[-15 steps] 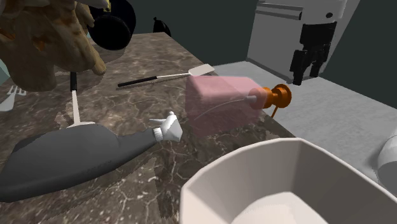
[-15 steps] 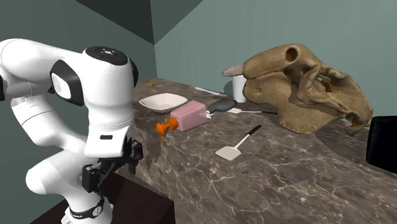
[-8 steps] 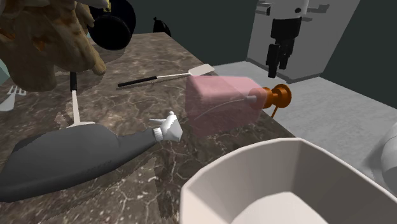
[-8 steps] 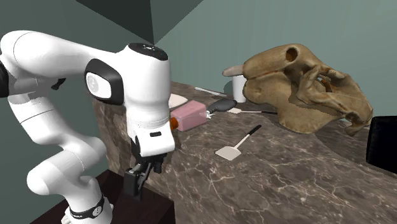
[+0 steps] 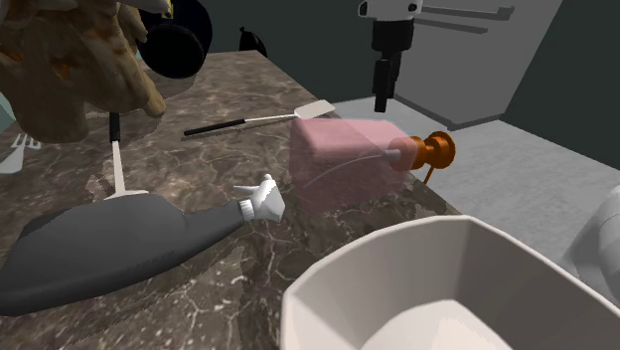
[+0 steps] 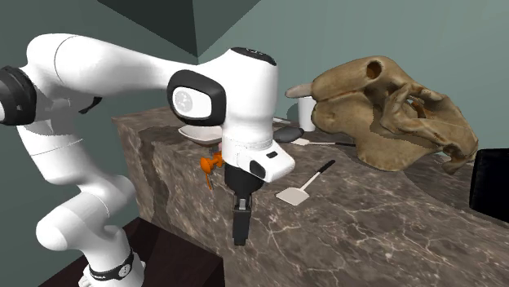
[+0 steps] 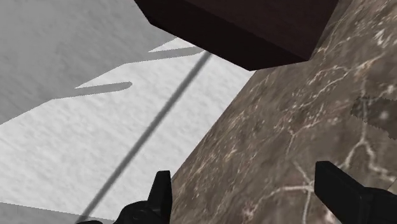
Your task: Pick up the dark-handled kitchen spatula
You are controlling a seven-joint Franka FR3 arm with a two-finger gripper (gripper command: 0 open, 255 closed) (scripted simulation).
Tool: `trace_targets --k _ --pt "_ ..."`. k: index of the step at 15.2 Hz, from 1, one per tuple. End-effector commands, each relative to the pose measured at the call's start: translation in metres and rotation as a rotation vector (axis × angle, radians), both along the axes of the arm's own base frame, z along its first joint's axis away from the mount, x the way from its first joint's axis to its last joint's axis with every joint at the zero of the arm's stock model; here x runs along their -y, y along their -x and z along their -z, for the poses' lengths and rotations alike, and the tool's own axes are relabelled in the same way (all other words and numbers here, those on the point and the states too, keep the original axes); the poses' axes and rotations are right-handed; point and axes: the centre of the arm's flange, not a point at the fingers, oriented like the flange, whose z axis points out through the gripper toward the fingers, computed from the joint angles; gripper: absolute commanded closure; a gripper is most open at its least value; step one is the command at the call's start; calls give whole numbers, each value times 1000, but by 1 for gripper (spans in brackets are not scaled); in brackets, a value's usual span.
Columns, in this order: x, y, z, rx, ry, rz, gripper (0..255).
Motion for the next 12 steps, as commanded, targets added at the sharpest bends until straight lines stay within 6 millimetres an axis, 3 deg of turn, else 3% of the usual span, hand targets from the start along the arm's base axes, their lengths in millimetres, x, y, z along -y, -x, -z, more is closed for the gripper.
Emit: trace_targets --k 1,7,12 --pt "-19 -17 -2 10 -10 -81 0" --pt "-83 -54 -15 41 -40 -313 0" --pt "-141 -72 -27 67 -65 -506 0"
